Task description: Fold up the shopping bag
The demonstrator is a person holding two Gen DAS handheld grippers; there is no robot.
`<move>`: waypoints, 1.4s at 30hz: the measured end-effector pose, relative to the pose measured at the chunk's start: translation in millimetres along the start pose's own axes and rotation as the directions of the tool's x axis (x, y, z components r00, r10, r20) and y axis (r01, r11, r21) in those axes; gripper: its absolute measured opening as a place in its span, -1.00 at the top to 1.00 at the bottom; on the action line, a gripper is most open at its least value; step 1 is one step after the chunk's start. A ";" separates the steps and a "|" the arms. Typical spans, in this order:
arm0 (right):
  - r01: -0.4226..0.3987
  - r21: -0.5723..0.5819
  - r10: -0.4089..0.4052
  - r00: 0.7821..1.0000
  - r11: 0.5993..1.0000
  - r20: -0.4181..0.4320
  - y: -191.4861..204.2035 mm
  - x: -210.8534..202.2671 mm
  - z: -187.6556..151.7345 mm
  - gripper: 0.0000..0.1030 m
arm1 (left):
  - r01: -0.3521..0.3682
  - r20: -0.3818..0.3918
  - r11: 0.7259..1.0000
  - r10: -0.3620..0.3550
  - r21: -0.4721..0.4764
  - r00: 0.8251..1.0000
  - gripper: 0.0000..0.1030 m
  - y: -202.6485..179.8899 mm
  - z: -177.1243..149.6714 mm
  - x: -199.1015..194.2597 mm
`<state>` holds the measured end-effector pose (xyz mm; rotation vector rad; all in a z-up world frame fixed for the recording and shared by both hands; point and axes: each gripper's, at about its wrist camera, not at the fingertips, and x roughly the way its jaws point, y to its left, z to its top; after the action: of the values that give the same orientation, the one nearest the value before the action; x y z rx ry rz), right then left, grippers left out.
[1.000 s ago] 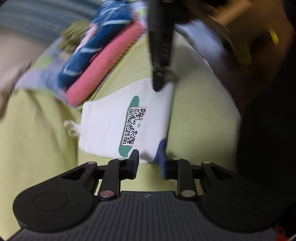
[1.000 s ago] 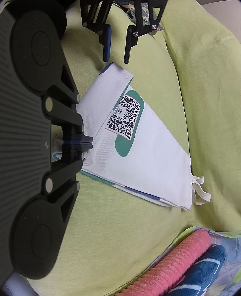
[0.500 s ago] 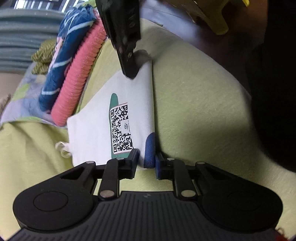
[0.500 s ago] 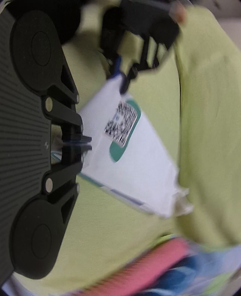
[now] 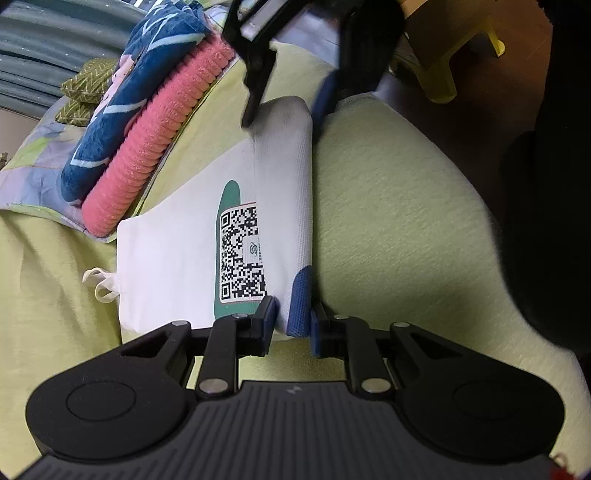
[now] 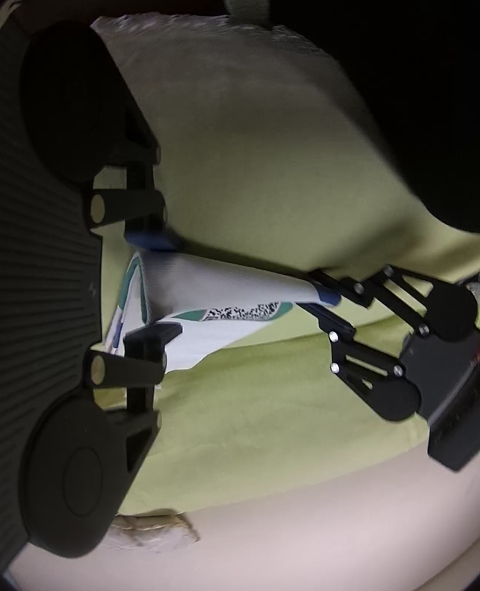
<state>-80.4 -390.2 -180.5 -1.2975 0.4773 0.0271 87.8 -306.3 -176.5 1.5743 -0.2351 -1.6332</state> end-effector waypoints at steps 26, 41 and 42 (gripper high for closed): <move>-0.269 0.866 0.509 0.719 -0.422 0.472 -111.9 42.5 -122.0 0.55 | 0.369 0.131 0.782 -0.353 -0.502 0.926 0.58 73.6 -6.9 -4.0; 0.065 0.645 0.517 0.661 -0.761 0.544 -97.2 55.6 -148.4 0.64 | 0.116 0.040 0.846 -0.111 -0.521 0.993 0.73 62.7 -0.2 -45.6; 0.081 0.641 0.524 0.657 -0.764 0.542 -98.2 56.2 -148.9 0.64 | 0.090 0.045 0.866 -0.077 -0.492 0.996 0.73 59.4 5.0 -51.2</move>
<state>-50.2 -569.8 -138.3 1.2626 0.9706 -0.0043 101.6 -312.1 -99.4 1.1810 0.2333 -1.6157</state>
